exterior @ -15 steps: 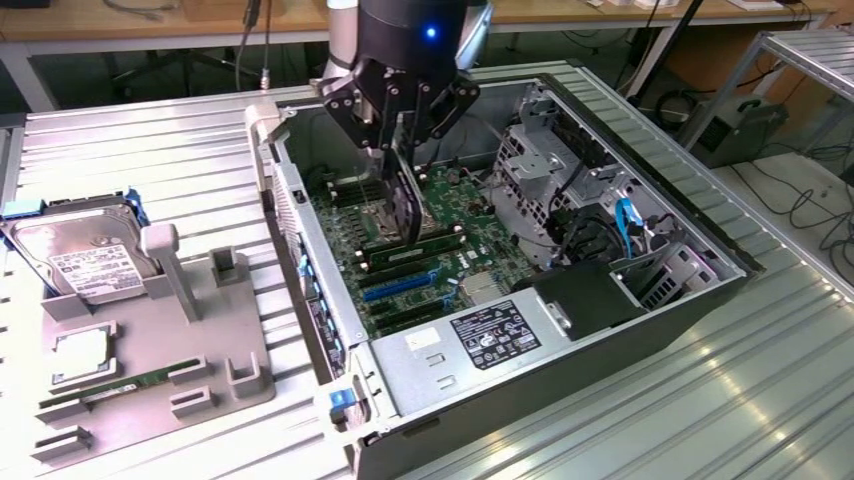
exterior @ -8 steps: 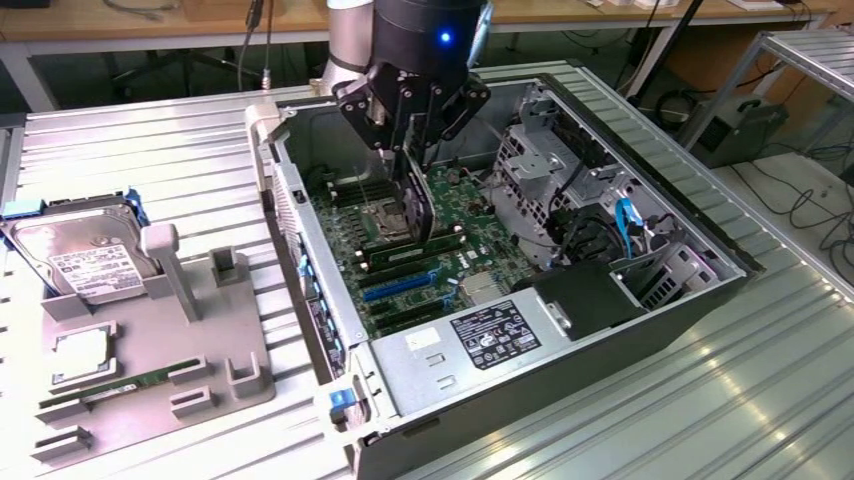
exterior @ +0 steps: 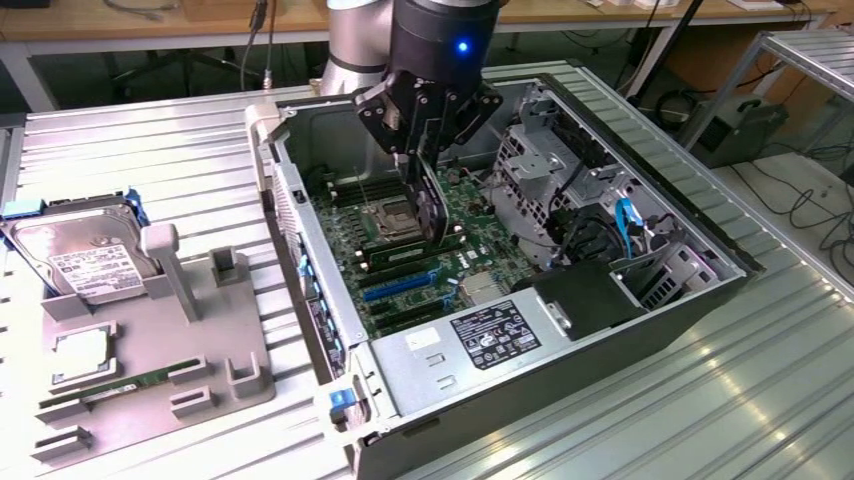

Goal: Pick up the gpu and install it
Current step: 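Insert the gpu into the slot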

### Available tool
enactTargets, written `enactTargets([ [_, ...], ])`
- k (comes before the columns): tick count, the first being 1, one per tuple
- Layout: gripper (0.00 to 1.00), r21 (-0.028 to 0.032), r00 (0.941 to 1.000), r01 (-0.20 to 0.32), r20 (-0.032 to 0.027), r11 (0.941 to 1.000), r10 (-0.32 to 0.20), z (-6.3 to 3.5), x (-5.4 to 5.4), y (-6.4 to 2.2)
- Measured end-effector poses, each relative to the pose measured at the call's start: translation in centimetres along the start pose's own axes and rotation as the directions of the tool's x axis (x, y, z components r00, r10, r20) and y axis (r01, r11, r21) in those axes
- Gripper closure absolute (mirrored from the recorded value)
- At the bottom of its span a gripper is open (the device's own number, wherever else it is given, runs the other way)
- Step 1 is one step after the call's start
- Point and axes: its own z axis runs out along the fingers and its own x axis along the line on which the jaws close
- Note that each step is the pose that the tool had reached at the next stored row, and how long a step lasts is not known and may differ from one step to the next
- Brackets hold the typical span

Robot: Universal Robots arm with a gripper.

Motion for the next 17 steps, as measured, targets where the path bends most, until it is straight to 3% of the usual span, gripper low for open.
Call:
enactTargets([
  [17,0.74,0.0020,1.0000,0.000,0.0001,1.0000,0.000,1.95,-3.6,0.19],
])
